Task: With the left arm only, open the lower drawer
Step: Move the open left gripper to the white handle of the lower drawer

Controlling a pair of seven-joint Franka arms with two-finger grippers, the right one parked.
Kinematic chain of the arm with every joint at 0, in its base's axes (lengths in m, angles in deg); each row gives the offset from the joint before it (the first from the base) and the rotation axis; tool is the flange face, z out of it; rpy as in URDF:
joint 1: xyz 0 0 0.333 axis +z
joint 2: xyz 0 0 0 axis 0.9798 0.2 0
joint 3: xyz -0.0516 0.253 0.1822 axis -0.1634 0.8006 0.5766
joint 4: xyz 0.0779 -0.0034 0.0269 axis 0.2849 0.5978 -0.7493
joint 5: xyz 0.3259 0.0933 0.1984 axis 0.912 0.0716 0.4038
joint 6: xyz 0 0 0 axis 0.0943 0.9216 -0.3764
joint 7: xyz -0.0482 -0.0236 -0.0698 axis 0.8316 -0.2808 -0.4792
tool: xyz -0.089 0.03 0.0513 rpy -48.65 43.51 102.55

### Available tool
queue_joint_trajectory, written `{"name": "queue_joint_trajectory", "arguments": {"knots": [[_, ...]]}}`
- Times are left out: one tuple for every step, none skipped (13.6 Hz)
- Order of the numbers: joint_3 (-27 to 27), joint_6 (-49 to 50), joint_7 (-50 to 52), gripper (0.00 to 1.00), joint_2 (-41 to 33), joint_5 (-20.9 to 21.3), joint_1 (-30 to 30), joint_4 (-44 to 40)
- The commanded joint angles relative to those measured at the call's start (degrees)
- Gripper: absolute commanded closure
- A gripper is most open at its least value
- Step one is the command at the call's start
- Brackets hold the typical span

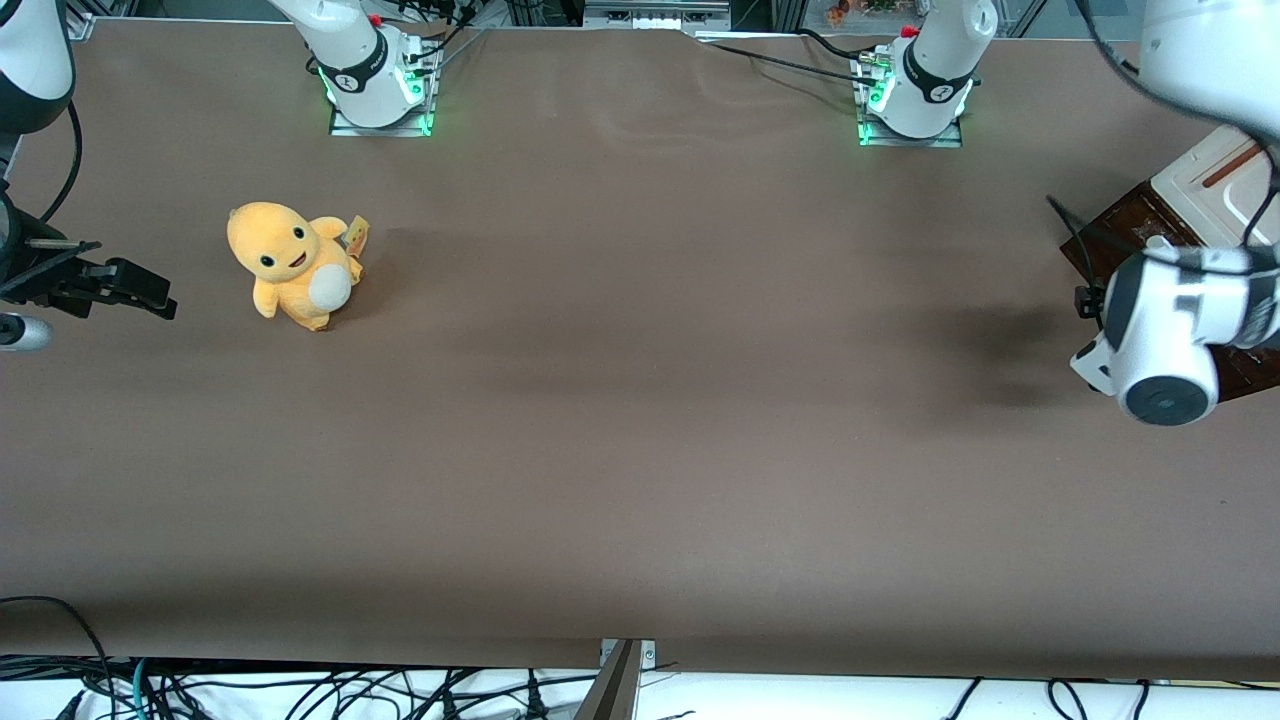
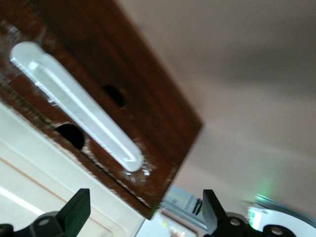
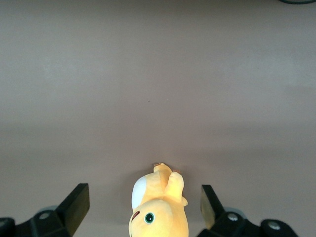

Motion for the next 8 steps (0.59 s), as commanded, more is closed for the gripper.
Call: {"name": "queue_joint_trajectory", "arguments": {"knots": [[-0.26,2.8,6.63,0.0,5.8,8.78,-0.53,-0.96],[-0.26,2.8,7.78,0.0,7.48,11.16,-0.27,-0.95],[-0.26,2.8,8.92,0.0,8.28,12.75,0.08,-0.95],[-0.26,2.71,10.5,0.0,8.63,13.38,0.52,-0.95],[-0.26,2.63,11.9,0.0,9.42,13.47,0.43,-1.04],[-0.26,2.62,13.22,0.0,10.12,14.26,0.43,-1.04],[-0.26,2.54,14.11,0.0,10.91,15.22,0.43,-0.96],[-0.26,2.54,15.07,0.0,11.53,15.93,0.52,-0.95]]}}
